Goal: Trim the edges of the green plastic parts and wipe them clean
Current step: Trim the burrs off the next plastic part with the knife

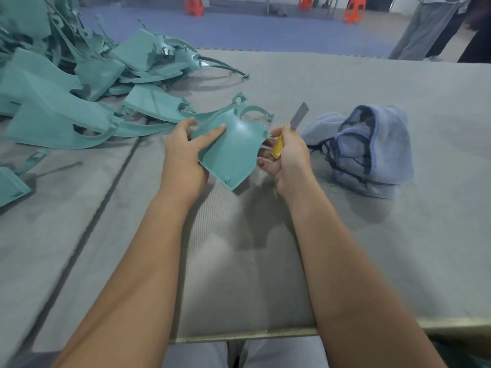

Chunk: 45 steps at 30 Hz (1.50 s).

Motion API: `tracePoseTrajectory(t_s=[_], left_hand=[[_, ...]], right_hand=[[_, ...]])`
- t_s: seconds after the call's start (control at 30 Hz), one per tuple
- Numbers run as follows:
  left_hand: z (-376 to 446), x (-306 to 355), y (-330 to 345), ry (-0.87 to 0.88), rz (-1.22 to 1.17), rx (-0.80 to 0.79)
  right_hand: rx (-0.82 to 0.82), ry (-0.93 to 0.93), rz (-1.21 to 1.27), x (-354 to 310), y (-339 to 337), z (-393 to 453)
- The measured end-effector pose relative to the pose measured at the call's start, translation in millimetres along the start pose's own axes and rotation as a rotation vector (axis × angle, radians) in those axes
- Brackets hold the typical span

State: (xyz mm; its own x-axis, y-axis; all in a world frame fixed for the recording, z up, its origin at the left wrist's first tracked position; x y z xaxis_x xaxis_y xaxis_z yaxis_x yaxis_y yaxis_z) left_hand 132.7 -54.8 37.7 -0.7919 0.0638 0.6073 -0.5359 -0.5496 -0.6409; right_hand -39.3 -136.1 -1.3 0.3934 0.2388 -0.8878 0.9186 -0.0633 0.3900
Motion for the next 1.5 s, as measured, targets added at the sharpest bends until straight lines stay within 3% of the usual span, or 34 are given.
tracePoseTrajectory(t_s=[0.1, 0.23, 0.3, 0.47, 0.57, 0.63, 0.67, 0.8, 0.9, 1.03, 1.27, 1.5], left_hand=[[-2.8, -2.7, -1.6, -0.053, -0.255, 0.005], [-2.8, -11.9, 6.1, -0.058, -0.227, -0.13], [-2.3, -16.1, 4.6, -0.107, -0.324, -0.142], [-0.1, -32.0, -2.4, -0.43, -0.738, 0.092], [-7.8, -44.2, -0.7, -0.715, -1.188, 0.319], [-9.0, -45.6, 10.0, -0.834, -1.468, 0.337], [-9.1, -42.5, 13.6, -0.848, -1.495, 0.283], [-11.3, -18.6, 23.9, -0.736, -1.29, 0.076], [-3.0, -8.0, 2.7, -0.461, -1.047, 0.192], [0.1, 5.1, -22.1, -0.105, -0.687, 0.267], [-2.4, 7.7, 3.6, -0.005, -0.285, 0.155], [-4.6, 10.3, 0.2, 0.019, -0.252, 0.223]], right_hand=[[-0.041, 0.006, -0.061, 1.5, 6.4, -3.9], [-0.007, -0.116, -0.23, -4.7, 5.0, -6.6], [0.017, -0.206, -0.315, -8.5, 4.3, -8.3], [0.025, -0.306, -0.343, -12.2, 7.1, -11.4], [0.016, -0.318, -0.349, -11.0, 7.6, -8.8], [0.008, -0.327, -0.404, -8.3, 8.5, -8.1], [0.004, -0.331, -0.424, -7.5, 9.0, -8.4], [0.014, -0.41, -0.583, -8.8, 12.3, -11.6], [0.107, -0.597, -0.727, -19.8, 11.8, -19.7], [0.09, -0.686, -0.563, -34.0, 9.9, -33.0], [-0.284, -0.312, -0.189, -9.6, 42.4, -36.6], [-0.413, -0.306, -0.219, -8.1, 51.4, -48.1]])
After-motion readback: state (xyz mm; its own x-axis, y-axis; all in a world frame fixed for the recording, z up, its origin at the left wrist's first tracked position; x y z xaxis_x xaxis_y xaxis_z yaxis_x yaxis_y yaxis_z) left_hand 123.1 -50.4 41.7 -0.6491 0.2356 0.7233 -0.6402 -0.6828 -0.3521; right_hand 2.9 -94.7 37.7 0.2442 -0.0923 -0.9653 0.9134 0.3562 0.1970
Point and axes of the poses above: each hand's wrist, its own z-axis towards the middle knuckle, its own y-axis out of the palm, x = y × z, the point moved 8 cm from there along z, towards the middle knuckle, and after that the axes turned 4 degrees about x, right-handed, at the moved point
